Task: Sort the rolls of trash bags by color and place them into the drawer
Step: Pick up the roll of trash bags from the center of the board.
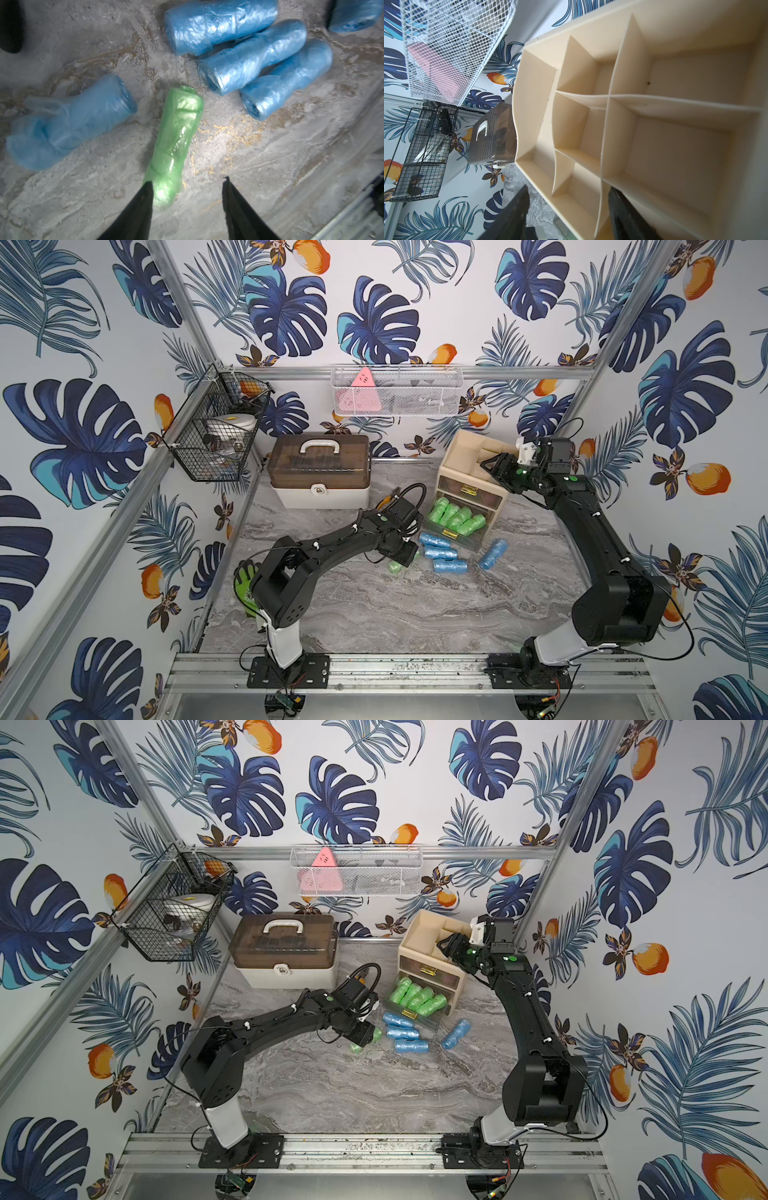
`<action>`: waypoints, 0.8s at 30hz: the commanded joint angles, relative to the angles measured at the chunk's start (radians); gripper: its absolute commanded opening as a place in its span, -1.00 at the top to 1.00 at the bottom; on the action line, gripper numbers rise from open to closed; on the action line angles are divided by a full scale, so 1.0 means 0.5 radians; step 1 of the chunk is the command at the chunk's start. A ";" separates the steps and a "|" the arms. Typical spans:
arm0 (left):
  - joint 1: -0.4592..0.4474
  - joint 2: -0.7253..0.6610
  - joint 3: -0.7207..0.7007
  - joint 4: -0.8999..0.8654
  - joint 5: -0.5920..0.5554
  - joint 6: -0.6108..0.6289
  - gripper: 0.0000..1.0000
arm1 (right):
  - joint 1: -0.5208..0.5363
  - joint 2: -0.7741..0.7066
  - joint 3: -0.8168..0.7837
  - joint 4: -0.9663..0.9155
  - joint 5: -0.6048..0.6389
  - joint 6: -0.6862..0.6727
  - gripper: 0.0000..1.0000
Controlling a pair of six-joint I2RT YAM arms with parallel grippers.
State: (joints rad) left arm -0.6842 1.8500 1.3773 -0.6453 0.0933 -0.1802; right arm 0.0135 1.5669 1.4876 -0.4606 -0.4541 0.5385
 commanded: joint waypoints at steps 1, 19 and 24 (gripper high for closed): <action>0.001 0.074 0.057 0.058 -0.110 0.101 -0.12 | 0.003 0.014 0.010 -0.104 0.005 0.003 -0.26; 0.000 0.254 -0.022 0.204 -0.046 0.002 0.42 | 0.002 0.017 -0.005 -0.079 -0.015 0.019 -0.26; 0.002 0.046 -0.117 0.169 0.007 -0.057 0.61 | 0.003 0.009 -0.005 -0.088 -0.018 0.016 -0.26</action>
State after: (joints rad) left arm -0.6838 1.9308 1.3376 -0.5472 0.0689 -0.1848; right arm 0.0132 1.5719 1.4910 -0.4580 -0.4580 0.5419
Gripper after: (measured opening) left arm 0.205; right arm 0.630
